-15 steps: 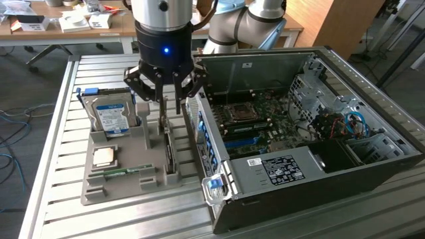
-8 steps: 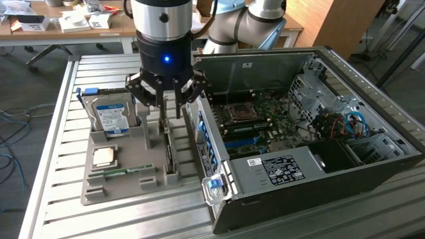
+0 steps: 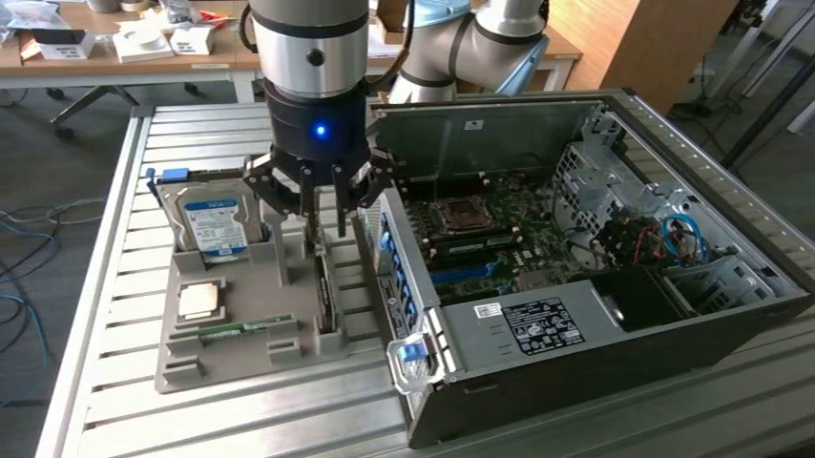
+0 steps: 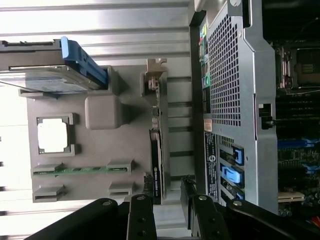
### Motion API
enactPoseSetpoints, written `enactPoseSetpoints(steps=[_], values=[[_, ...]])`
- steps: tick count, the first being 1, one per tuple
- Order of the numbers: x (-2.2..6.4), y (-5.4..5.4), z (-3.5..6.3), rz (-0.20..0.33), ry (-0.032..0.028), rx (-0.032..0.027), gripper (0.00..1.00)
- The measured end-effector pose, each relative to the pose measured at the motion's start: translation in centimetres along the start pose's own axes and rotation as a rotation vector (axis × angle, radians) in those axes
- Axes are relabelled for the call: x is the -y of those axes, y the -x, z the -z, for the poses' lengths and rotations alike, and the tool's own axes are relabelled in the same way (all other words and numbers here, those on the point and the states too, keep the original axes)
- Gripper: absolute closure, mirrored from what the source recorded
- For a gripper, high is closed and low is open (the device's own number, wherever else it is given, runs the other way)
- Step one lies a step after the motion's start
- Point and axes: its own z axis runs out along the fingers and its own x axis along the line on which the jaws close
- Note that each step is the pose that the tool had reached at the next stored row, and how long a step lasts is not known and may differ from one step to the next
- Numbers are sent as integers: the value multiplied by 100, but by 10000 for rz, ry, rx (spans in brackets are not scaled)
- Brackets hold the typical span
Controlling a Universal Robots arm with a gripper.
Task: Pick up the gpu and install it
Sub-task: 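Pick up the gpu and move the gpu toward the slot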
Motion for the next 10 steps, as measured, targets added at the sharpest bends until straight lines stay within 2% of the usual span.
enactPoseSetpoints(steps=[10], values=[[7, -4, -180, 1, 1, 0, 64]])
